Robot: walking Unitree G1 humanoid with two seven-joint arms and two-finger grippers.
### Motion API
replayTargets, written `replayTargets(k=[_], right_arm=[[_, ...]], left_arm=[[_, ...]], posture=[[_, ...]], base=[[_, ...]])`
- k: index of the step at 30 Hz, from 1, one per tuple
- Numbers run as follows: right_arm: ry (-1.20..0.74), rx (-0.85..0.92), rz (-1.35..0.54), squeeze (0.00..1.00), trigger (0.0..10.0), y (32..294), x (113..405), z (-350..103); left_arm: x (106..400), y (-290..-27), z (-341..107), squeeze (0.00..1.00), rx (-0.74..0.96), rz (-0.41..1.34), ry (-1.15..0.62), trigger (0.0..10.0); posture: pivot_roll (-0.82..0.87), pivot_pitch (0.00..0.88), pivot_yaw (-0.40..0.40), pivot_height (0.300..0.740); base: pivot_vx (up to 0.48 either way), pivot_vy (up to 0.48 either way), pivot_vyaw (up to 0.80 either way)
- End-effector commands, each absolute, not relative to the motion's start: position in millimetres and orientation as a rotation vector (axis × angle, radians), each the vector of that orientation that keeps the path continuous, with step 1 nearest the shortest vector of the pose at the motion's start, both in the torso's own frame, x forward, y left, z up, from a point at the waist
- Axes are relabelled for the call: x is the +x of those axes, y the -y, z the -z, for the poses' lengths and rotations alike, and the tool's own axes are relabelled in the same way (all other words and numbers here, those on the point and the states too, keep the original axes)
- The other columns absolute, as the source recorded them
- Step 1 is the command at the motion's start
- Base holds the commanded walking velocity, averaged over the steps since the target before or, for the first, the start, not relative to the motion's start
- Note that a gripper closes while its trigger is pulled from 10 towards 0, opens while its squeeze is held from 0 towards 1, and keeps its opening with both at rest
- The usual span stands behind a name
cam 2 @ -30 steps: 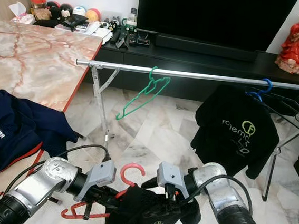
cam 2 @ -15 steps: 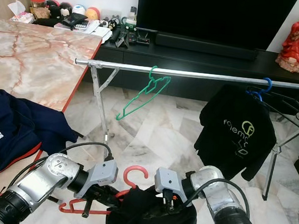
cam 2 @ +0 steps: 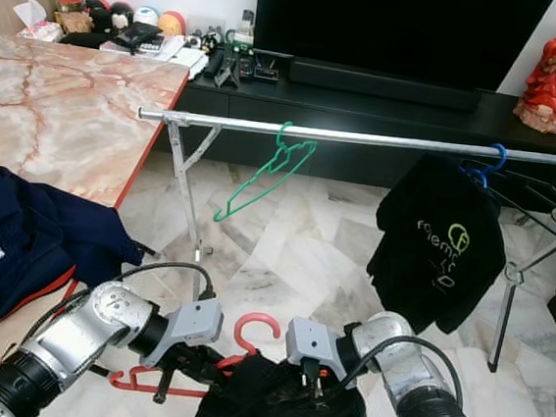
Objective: Hang hanger
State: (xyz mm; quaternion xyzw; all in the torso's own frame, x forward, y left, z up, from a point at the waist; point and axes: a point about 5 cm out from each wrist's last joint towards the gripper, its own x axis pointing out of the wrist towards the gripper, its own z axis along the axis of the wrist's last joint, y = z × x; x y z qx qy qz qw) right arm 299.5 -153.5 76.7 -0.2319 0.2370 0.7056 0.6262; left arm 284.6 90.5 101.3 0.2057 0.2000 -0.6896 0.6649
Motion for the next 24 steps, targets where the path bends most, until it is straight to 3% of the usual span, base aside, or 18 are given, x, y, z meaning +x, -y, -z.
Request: replayTargets(k=[1, 18, 19, 20, 24], right_arm=[[-0.57, -0.556, -1.631, 0.0, 0.0, 152.4, 297.5, -71.9], [-0.577, -0.59, -1.576, 0.0, 0.0, 156.0, 298.5, -67.4], [-0.577, -0.592, -1.577, 0.0, 0.0, 155.9, 298.1, -66.9], [-0.578, -0.594, -1.578, 0.0, 0.0, 155.6, 297.5, -66.0], [-0.579, -0.595, -1.574, 0.0, 0.0, 154.9, 296.2, -63.6]], left_arm=[[290.5, -75.5, -122.6, 0.0, 0.489, 1.59, -0.319, 10.0], [296.0, -86.4, -118.1, 0.0, 0.533, 1.512, -0.333, 10.0], [295.9, -86.5, -118.3, 0.41, 0.526, 1.512, -0.332, 10.0], [296.3, -86.9, -119.3, 0.97, 0.516, 1.509, -0.327, 10.0], [298.9, -90.9, -118.8, 1.0, 0.543, 1.491, -0.345, 10.0]], posture=[[0.03, 0.055, -0.054, 0.74], [0.02, 0.016, -0.038, 0.74], [0.02, 0.015, -0.037, 0.74], [0.02, 0.012, -0.037, 0.74], [0.02, 0.001, -0.036, 0.74]], base=[[0.0, 0.0, 0.0], [0.0, 0.0, 0.0], [0.0, 0.0, 0.0], [0.0, 0.0, 0.0], [0.0, 0.0, 0.0]])
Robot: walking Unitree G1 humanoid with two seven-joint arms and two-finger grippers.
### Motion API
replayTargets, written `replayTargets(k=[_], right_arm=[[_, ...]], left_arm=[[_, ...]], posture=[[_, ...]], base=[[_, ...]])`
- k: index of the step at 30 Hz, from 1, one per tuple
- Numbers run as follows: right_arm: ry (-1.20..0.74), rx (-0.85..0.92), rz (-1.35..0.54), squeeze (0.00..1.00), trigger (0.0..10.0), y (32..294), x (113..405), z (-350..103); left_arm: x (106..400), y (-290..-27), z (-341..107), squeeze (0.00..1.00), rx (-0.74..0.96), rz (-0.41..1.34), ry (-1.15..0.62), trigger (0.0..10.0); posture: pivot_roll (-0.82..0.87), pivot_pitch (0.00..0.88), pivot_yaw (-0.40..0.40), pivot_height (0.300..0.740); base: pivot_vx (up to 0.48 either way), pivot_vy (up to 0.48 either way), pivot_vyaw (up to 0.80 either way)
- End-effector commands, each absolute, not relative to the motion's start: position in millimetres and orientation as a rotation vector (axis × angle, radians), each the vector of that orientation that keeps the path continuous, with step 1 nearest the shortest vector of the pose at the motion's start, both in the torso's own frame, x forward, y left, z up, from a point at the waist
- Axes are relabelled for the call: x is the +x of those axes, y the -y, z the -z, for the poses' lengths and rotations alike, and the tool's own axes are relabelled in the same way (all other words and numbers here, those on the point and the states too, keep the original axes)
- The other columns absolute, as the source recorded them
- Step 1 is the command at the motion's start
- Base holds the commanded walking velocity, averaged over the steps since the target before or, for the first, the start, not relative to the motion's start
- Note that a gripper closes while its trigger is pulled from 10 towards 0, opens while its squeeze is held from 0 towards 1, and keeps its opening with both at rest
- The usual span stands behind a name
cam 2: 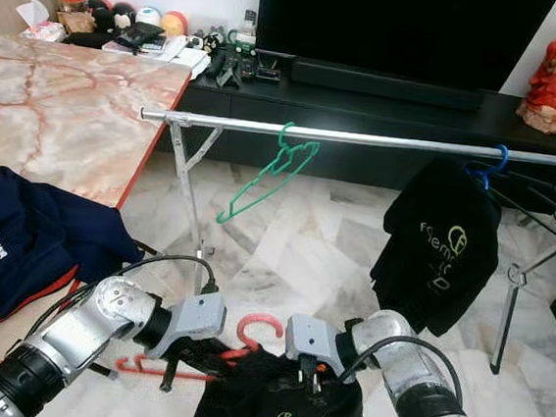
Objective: Hang hanger
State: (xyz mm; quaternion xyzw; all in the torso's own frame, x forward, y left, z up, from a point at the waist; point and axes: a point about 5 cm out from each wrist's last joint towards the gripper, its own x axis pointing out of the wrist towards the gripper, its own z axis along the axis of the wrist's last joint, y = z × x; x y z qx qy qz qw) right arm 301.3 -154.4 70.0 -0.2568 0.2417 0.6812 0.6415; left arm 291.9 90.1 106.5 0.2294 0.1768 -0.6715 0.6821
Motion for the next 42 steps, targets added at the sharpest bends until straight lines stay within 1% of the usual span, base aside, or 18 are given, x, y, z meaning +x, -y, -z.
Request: replayTargets(k=[1, 6, 9, 17, 19, 20, 22, 24, 27, 29, 31, 34, 37, 38, 39, 40, 41, 42], right_arm=[[-0.579, -0.595, -1.575, 0.0, 0.0, 154.8, 295.9, -63.3], [-0.6, -0.607, -1.55, 0.0, 0.0, 158.0, 291.8, -55.6], [-0.594, -0.579, -1.501, 0.0, 0.0, 164.7, 293.5, -57.0], [-0.547, -0.536, -1.306, 0.0, 0.0, 189.7, 301.0, -67.6], [-0.518, -0.506, -1.244, 0.0, 0.0, 195.6, 300.0, -69.0], [-0.518, -0.506, -1.244, 0.0, 0.0, 195.6, 300.0, -69.0], [-0.46, -0.462, -1.166, 0.0, 0.0, 203.4, 297.4, -74.4], [-0.409, -0.439, -1.125, 0.0, 0.0, 207.7, 296.1, -84.0], [-0.388, -0.444, -1.107, 0.0, 0.0, 210.8, 294.9, -90.5], [-0.363, -0.469, -1.07, 0.0, 0.0, 218.5, 295.4, -102.7], [-0.35, -0.478, -1.063, 0.0, 0.0, 219.7, 295.6, -108.8], [-0.316, -0.493, -1.077, 0.0, 0.0, 215.5, 294.6, -121.2], [-0.257, -0.496, -1.107, 0.0, 0.0, 204.1, 293.1, -140.0], [-0.25, -0.498, -1.114, 0.0, 0.0, 201.6, 292.4, -142.7], [-0.242, -0.504, -1.128, 0.0, 0.0, 197.8, 291.3, -145.5], [-0.229, -0.512, -1.143, 0.0, 0.0, 192.5, 290.1, -149.7], [-0.223, -0.516, -1.147, 0.0, 0.0, 190.6, 289.9, -151.4], [-0.188, -0.505, -1.157, 0.0, 0.0, 183.4, 290.2, -159.2]], left_arm=[[298.9, -91.0, -118.8, 1.0, 0.546, 1.491, -0.345, 10.0], [299.0, -98.4, -120.9, 1.0, 0.553, 1.492, -0.362, 10.0], [299.0, -112.0, -123.1, 1.0, 0.578, 1.477, -0.387, 10.0], [308.9, -145.0, -136.6, 1.0, 0.544, 1.264, -0.339, 10.0], [308.1, -150.6, -139.7, 1.0, 0.472, 1.189, -0.302, 10.0], [308.1, -150.6, -139.7, 1.0, 0.472, 1.189, -0.302, 10.0], [295.3, -152.5, -135.0, 1.0, 0.36, 1.146, -0.279, 10.0], [280.3, -154.7, -120.9, 1.0, 0.312, 1.141, -0.318, 10.0], [273.0, -157.3, -111.8, 1.0, 0.282, 1.112, -0.34, 10.0], [269.6, -160.4, -100.8, 1.0, 0.236, 1.017, -0.335, 10.0], [268.5, -160.7, -97.2, 1.0, 0.233, 0.983, -0.327, 10.0], [263.9, -156.6, -89.4, 1.0, 0.213, 0.964, -0.328, 10.0], [268.6, -149.1, -74.4, 1.0, 0.21, 0.88, -0.325, 10.0], [271.1, -147.9, -72.2, 0.83, 0.216, 0.849, -0.318, 10.0], [274.1, -144.4, -70.3, 0.15, 0.22, 0.829, -0.295, 10.0], [279.7, -140.1, -67.6, 0.0, 0.229, 0.782, -0.264, 10.0], [282.4, -139.3, -66.6, 0.0, 0.234, 0.755, -0.257, 10.0], [288.8, -135.0, -63.5, 0.0, 0.181, 0.713, -0.246, 10.0]], posture=[[0.02, 0.001, -0.036, 0.74], [0.02, 0.0, -0.038, 0.74], [0.03, 0.0, -0.036, 0.74], [0.02, 0.001, -0.041, 0.74], [0.02, 0.012, -0.042, 0.74], [0.02, 0.012, -0.042, 0.74], [0.02, 0.022, -0.04, 0.74], [0.01, 0.024, -0.038, 0.74], [0.0, 0.027, -0.035, 0.74], [0.0, 0.029, -0.036, 0.74], [0.0, 0.031, -0.036, 0.74], [-0.01, 0.034, -0.038, 0.74], [-0.01, 0.038, -0.038, 0.74], [-0.01, 0.038, -0.038, 0.74], [-0.01, 0.041, -0.037, 0.74], [-0.01, 0.042, -0.039, 0.74], [-0.01, 0.042, -0.039, 0.74], [-0.02, 0.048, -0.04, 0.74]], base=[[0.0, 0.0, 0.0], [0.0, 0.0, 0.0], [0.0, 0.0, 0.0], [0.0, 0.0, 0.0], [0.0, 0.0, 0.0], [0.0, 0.0, 0.0], [0.0, 0.0, 0.0], [0.0, 0.0, 0.0], [0.0, 0.0, 0.0], [0.0, 0.0, 0.0], [0.0, 0.0, 0.0], [0.0, 0.0, 0.0], [0.0, 0.0, 0.0], [0.0, 0.0, 0.0], [0.0, 0.0, 0.0], [0.0, 0.0, 0.0], [0.0, 0.0, 0.0], [0.0, 0.0, 0.0]])
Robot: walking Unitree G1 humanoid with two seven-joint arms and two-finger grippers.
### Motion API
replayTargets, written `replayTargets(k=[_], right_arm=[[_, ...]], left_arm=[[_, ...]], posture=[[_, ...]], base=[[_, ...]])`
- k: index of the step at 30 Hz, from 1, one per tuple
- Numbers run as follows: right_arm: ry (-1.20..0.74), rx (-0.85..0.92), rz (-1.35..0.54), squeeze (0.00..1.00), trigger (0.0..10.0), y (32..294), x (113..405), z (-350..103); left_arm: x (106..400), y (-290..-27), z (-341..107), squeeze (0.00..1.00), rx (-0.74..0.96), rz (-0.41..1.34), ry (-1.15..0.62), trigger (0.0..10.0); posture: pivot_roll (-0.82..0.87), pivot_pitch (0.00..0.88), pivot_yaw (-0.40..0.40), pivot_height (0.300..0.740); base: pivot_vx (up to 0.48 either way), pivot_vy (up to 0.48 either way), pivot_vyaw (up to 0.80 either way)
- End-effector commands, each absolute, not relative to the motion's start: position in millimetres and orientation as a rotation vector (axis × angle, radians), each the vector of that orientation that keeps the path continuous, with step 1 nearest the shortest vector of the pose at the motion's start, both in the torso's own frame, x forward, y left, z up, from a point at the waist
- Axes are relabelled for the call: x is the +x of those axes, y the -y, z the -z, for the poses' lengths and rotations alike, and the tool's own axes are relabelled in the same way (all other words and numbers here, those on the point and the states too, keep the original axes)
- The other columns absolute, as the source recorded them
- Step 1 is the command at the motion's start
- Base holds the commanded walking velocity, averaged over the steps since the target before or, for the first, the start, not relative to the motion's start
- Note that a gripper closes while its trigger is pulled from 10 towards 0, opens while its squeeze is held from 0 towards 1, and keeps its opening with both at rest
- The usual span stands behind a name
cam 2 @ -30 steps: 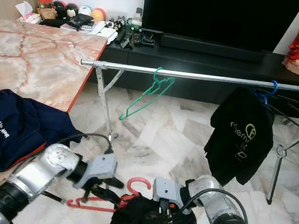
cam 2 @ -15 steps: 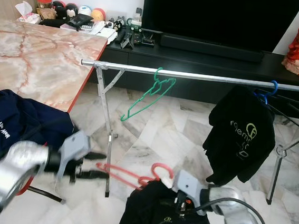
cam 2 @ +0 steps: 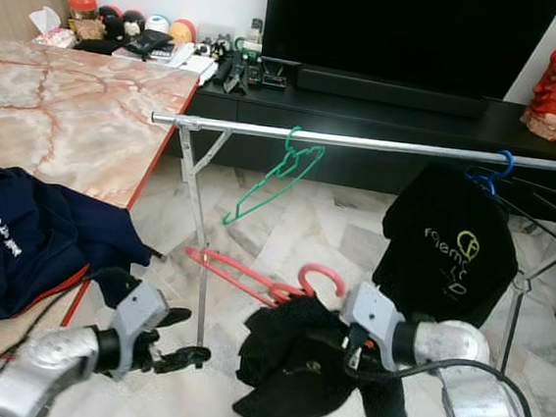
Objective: Hang hanger
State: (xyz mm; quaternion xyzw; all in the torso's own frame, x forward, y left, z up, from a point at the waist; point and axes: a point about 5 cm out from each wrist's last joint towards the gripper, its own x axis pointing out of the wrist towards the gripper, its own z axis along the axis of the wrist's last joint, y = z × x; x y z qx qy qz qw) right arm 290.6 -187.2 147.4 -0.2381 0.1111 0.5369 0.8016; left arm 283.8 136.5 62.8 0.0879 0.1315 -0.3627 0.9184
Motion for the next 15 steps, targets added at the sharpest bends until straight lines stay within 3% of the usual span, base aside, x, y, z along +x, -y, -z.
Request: replayTargets(k=[1, 6, 15], right_arm=[[-0.175, -0.503, -1.158, 0.0, 0.0, 180.5, 290.2, -162.4], [-0.125, -0.496, -1.201, 0.0, 0.0, 164.2, 284.9, -176.6], [-0.122, -0.499, -1.216, 0.0, 0.0, 154.6, 278.1, -185.5]], left_arm=[[290.9, -133.6, -62.2, 0.0, 0.162, 0.701, -0.247, 10.0], [300.2, -130.7, -60.2, 0.0, 0.143, 0.682, -0.244, 10.0], [294.5, -134.1, -32.2, 0.0, 0.536, 0.804, -0.314, 10.0]], posture=[[-0.02, 0.052, -0.038, 0.74], [-0.03, 0.059, -0.041, 0.74], [-0.04, 0.075, -0.043, 0.74]], base=[[0.0, 0.0, 0.0], [0.0, 0.0, 0.0], [0.0, 0.0, 0.0]])
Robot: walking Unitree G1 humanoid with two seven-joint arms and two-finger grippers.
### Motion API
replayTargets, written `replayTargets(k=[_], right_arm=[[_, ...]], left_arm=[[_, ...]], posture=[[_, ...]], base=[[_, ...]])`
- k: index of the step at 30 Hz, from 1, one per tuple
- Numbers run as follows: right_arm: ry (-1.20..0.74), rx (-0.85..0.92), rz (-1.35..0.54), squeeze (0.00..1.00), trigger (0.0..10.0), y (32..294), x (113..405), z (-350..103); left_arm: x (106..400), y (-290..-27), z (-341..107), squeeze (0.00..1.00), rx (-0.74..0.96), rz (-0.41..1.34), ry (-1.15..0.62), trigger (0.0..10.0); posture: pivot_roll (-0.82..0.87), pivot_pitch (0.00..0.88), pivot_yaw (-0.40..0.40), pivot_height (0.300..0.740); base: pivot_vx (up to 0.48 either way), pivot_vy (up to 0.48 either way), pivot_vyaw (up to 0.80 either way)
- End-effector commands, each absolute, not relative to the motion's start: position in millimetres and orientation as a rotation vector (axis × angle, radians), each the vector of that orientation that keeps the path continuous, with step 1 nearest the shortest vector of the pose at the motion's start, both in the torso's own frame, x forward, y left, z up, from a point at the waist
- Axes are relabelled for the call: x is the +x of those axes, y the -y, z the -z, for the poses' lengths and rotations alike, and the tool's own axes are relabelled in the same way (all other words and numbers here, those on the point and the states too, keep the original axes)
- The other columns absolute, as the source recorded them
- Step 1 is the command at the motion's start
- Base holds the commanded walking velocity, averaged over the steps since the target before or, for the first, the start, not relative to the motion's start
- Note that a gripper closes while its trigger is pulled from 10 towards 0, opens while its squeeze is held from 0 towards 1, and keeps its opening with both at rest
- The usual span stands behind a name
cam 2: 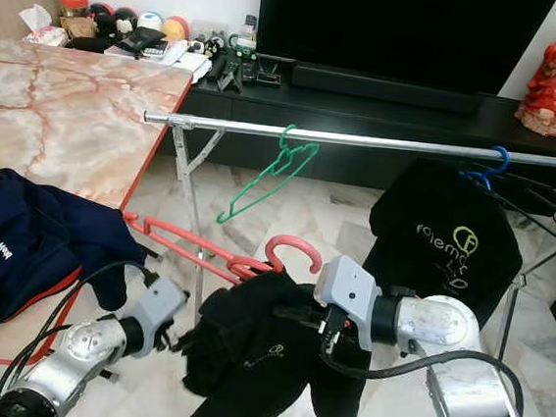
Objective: Hang hanger
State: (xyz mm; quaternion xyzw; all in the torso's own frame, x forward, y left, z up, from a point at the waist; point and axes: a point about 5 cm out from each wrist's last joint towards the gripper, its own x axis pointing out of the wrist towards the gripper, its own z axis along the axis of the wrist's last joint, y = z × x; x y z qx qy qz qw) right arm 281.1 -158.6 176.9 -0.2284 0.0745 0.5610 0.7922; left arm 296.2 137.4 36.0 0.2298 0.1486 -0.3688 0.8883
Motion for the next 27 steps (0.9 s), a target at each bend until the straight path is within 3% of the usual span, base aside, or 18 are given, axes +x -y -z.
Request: replayTargets(k=[1, 17, 27], right_arm=[[-0.123, -0.499, -1.216, 0.0, 0.0, 154.2, 277.7, -185.6], [-0.124, -0.488, -1.224, 0.0, 0.0, 143.7, 279.6, -186.7], [-0.08, -0.464, -1.216, 0.0, 0.0, 133.6, 285.7, -192.2]], left_arm=[[294.1, -133.9, -31.3, 0.0, 0.537, 0.81, -0.315, 10.0], [278.0, -143.4, -8.0, 0.0, 0.753, 0.94, -0.406, 10.0], [289.8, -139.2, -13.6, 0.0, 0.652, 0.812, -0.375, 10.0]], posture=[[-0.04, 0.075, -0.043, 0.74], [-0.02, 0.076, -0.045, 0.74], [-0.02, 0.072, -0.045, 0.74]], base=[[0.0, 0.0, 0.0], [0.0, 0.0, 0.0], [0.0, 0.0, 0.0]])
